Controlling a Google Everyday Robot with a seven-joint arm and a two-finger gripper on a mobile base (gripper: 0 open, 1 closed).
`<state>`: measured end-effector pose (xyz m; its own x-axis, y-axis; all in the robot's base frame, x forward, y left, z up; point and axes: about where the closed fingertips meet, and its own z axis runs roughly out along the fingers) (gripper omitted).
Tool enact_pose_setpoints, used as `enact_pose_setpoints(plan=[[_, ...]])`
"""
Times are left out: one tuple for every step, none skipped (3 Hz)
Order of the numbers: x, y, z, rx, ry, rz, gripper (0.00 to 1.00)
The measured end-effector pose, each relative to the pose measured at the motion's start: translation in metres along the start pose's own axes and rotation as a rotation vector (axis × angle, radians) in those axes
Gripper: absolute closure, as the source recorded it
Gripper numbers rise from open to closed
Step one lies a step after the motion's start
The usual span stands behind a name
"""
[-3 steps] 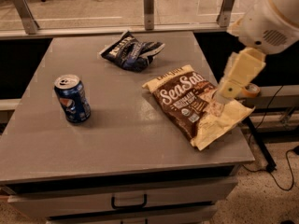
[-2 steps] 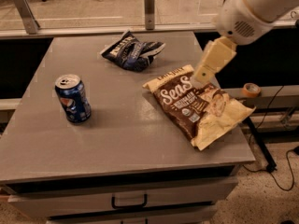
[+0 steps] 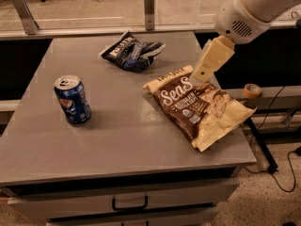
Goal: Move blue chip bag near brown chip bag
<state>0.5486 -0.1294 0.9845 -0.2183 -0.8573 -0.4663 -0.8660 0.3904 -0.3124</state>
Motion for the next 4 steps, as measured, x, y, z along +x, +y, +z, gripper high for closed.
enact_pose_setpoints(plan=[[-0.015, -0.036, 0.03, 0.047, -0.01, 0.053, 0.0], [-0.037, -0.067, 0.077, 0.06, -0.049, 0.115, 0.0], [-0.053, -0.08, 0.125, 0.033, -0.068, 0.142, 0.0], [-0.075, -0.08, 0.167, -0.026, -0.083, 0.121, 0.0]])
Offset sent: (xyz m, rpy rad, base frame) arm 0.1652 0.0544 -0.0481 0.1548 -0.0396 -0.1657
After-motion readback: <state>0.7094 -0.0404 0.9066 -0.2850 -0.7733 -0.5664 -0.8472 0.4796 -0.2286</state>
